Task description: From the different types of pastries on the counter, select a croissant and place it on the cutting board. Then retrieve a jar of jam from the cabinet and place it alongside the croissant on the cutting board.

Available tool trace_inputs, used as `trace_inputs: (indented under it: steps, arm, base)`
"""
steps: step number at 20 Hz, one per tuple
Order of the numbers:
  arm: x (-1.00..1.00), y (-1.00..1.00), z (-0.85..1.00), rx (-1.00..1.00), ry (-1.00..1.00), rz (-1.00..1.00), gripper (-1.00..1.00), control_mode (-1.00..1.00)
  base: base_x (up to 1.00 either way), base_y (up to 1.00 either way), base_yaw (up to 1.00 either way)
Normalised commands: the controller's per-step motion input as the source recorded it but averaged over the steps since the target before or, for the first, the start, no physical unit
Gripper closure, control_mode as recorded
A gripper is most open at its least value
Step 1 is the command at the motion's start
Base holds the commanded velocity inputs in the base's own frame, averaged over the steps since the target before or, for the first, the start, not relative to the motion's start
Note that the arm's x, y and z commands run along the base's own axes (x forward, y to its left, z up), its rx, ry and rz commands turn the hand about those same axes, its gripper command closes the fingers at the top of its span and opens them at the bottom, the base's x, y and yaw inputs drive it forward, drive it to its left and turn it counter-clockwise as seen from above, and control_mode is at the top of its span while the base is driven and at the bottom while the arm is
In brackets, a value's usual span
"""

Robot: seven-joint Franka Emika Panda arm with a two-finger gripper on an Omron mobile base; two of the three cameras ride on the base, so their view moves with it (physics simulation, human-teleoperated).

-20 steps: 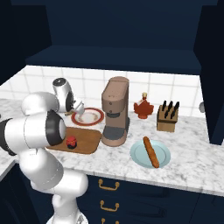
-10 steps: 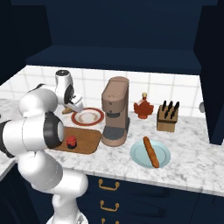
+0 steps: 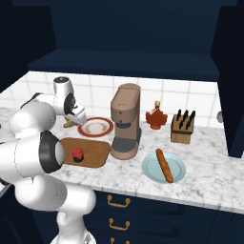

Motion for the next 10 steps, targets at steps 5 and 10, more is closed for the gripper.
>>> trace_inputs:
  steps: [5, 10]
  arm:
    - [-0.56, 0.35, -0.27, 0.00, 0.00, 0.00, 1.00, -1.00]
    - [-0.14, 0.12, -0.25, 0.00, 0.00, 0.00, 1.00, -1.00]
  base:
    - [0.00, 0.00, 0.00]
    - [0.00, 0.00, 0.00]
